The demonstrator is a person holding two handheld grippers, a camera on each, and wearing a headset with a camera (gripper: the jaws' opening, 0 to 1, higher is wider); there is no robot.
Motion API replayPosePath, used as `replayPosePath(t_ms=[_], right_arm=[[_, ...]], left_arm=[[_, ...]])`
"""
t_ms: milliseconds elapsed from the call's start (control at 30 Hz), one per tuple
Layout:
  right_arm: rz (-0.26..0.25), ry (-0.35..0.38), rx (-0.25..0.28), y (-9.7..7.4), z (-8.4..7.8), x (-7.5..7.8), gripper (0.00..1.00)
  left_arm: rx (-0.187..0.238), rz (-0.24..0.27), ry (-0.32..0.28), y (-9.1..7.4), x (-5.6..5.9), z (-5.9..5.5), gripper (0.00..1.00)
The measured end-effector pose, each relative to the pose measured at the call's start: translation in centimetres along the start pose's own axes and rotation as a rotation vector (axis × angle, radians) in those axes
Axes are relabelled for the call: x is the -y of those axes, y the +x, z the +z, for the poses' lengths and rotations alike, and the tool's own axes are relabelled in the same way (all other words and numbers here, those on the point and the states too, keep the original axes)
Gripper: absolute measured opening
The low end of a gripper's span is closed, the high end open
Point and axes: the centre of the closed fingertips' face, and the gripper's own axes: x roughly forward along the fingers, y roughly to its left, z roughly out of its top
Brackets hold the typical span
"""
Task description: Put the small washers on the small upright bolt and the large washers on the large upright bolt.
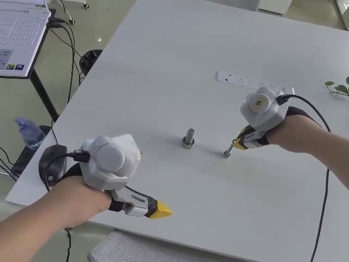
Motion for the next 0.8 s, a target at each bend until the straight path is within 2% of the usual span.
replayPosePath(t_ms=[367, 500, 800], right_arm=[[0.014, -0.007, -0.019, 0.2, -0.2, -0.9, 0.13], [0.014, -0.011, -0.022, 0.7, -0.1, -0.5, 0.13], [0.024, -0.009, -0.032, 1.1, -0.2, -0.8, 0.13]], left_arm=[[-0.025, -0.007, -0.007, 0.3, -0.3, -1.0, 0.99], [-0.032, -0.015, -0.011, 0.3, -0.3, -1.1, 0.98], [-0.034, -0.017, -0.019, 0.2, -0.6, -1.3, 0.95]])
